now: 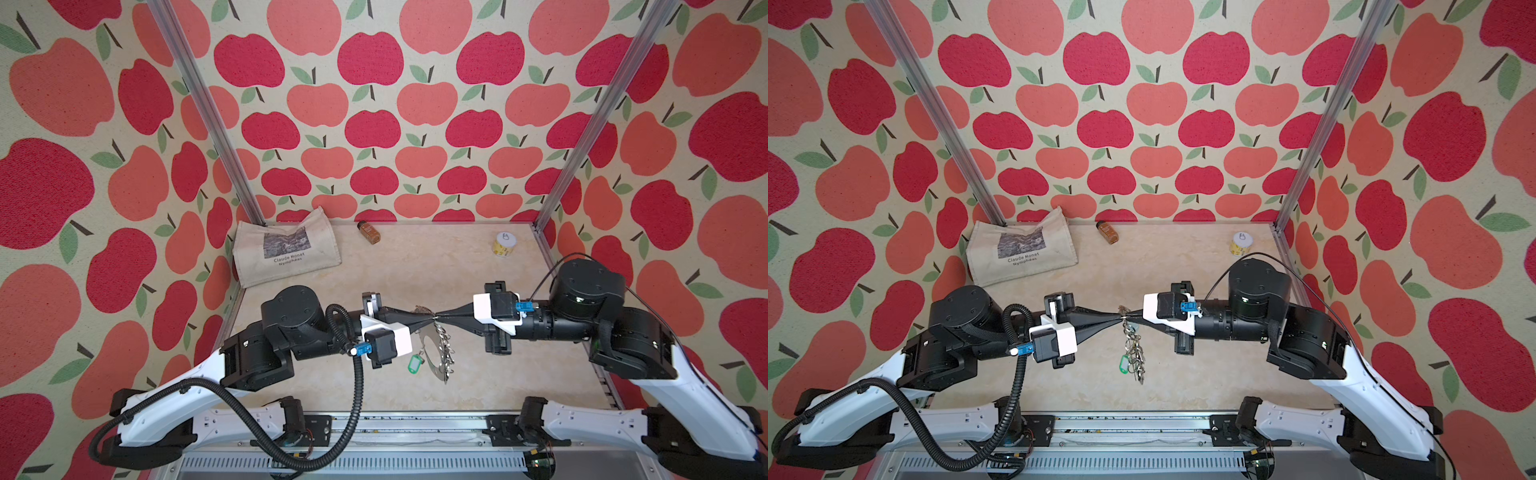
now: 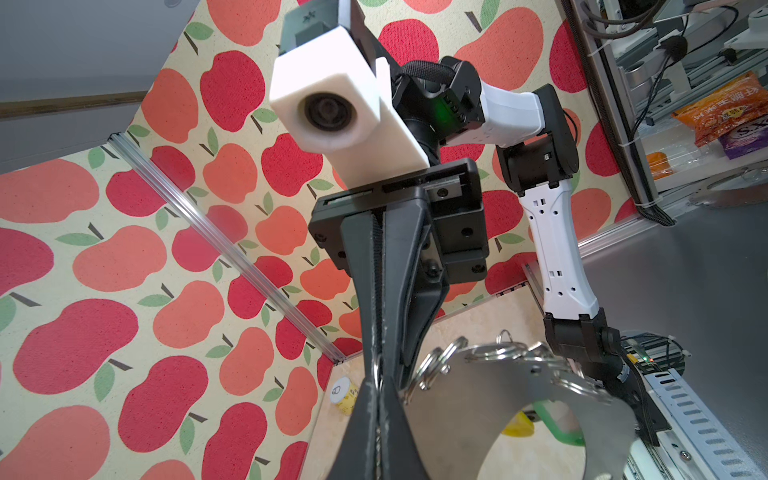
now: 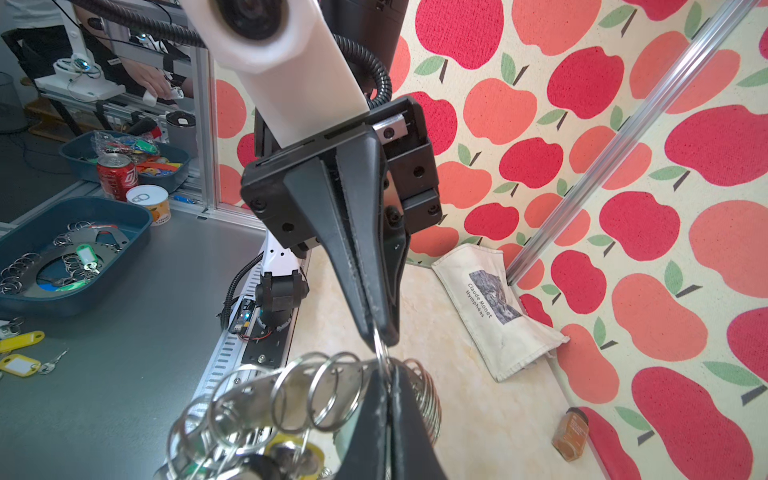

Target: Put the keys on the keyring

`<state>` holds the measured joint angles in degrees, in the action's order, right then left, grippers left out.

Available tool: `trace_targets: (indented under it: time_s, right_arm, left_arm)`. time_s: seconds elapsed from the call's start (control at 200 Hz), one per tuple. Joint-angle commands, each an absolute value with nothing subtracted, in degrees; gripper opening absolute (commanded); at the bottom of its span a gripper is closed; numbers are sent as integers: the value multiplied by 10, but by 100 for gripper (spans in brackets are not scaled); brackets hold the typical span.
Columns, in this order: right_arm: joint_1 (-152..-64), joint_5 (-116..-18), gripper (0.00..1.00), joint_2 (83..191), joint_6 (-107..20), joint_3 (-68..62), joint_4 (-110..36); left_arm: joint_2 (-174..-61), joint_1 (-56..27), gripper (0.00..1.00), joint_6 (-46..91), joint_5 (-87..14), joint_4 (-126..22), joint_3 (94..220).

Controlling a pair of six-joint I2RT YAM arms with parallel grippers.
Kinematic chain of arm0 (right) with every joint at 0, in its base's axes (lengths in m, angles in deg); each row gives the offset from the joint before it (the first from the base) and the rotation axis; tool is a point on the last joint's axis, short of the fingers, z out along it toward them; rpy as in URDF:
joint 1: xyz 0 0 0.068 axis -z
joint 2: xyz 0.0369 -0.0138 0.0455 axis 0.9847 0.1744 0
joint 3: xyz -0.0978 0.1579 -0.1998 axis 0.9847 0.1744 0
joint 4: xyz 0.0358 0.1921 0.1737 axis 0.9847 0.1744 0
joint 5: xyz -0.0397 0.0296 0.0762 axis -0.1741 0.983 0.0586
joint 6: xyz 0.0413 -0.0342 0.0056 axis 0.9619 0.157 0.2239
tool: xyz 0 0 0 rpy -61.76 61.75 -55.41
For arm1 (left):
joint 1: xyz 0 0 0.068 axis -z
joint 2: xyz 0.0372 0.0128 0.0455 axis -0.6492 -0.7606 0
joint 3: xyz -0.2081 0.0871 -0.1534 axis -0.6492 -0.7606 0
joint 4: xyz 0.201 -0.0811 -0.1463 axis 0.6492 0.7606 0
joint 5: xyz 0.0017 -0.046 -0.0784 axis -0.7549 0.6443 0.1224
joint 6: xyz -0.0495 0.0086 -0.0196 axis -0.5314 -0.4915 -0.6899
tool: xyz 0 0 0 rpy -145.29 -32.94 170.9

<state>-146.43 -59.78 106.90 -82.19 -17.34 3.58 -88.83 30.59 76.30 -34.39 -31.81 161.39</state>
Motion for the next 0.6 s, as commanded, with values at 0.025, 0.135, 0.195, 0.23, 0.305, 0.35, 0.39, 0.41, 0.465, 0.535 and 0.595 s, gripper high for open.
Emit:
trace_targets:
  time_s: [0.025, 0.135, 0.195, 0.23, 0.305, 0.35, 0.39, 0.41, 0.465, 0.535, 0.595]
  right_arm:
    - [-1479, -677, 0, 1094, -842, -239, 140]
    - [-1485, -717, 0, 1125, -852, -281, 196]
    - [-1485, -736, 0, 1136, -854, -297, 212]
    - [-1505, -744, 0, 1142, -855, -304, 220]
    - [-1507, -759, 0, 1153, -858, -317, 232]
    - [-1508, -766, 0, 1158, -860, -323, 237]
    - [-1509, -771, 0, 1160, -861, -327, 239]
    - [-1509, -772, 0, 1161, -861, -328, 240]
    - [-1510, -778, 0, 1162, -860, -330, 239]
    - [-1509, -785, 0, 1164, -857, -332, 241]
    - [-1509, -791, 0, 1167, -855, -335, 245]
  left_arm:
    - [-887, 307, 23, 725, -409, -243, 1663]
    - [-906, 307, 33, 700, -433, -189, 1694]
    - [-916, 307, 39, 692, -443, -170, 1706]
    - [-921, 307, 42, 690, -447, -162, 1711]
    - [-929, 308, 50, 684, -458, -157, 1717]
    - [-931, 308, 55, 682, -462, -159, 1718]
    - [-931, 308, 59, 680, -465, -161, 1715]
    - [-931, 308, 61, 679, -468, -163, 1715]
    - [-932, 308, 63, 675, -472, -165, 1712]
    - [-931, 307, 69, 669, -474, -168, 1708]
    - [-931, 308, 71, 663, -474, -171, 1705]
